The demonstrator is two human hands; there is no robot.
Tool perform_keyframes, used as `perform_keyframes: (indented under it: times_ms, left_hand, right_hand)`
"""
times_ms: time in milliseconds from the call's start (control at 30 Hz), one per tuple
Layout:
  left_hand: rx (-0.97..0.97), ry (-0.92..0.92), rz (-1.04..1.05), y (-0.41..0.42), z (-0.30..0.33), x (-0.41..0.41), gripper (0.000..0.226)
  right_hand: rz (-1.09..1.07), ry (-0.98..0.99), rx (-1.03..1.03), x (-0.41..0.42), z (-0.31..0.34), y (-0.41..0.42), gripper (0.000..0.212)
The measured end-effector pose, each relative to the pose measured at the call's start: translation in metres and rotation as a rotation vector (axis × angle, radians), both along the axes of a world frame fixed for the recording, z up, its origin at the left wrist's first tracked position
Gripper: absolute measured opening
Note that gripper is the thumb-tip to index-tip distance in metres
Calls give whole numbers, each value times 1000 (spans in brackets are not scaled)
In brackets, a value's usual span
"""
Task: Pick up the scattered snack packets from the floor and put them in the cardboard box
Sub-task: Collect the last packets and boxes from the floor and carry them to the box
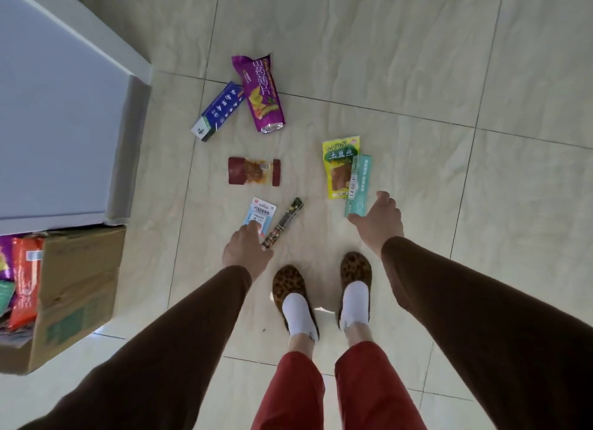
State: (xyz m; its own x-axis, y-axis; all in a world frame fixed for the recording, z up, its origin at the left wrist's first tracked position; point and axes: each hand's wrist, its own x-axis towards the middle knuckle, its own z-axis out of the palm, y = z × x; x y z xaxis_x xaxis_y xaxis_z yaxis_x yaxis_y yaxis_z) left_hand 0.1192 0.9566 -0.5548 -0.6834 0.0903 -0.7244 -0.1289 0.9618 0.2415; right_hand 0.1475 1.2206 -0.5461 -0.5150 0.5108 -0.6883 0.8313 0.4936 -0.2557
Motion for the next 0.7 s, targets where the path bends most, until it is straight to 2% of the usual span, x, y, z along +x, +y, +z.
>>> perform_keyframes:
  times_ms: [300,367,433,567,700]
  left_hand:
    - [-54,-50,-27,35,-142,-11,60]
    - [-101,-17,-80,40,-164,-7,58]
    - [-121,58,-99,43,-178,-4,45]
    - [-41,82,16,45,-170,-5,29]
    - [-12,82,189,32,-148,-14,28]
  right_hand:
    - [-132,-7,86,-52,-151,19,86]
    - [-234,36,97,-52,-174,24,80]
    - [-307,63,43,-48,-191,30,65]
    - [-373,96,-3,-38,-190,31,43]
    - [-299,213,5,-48,-164,20,39]
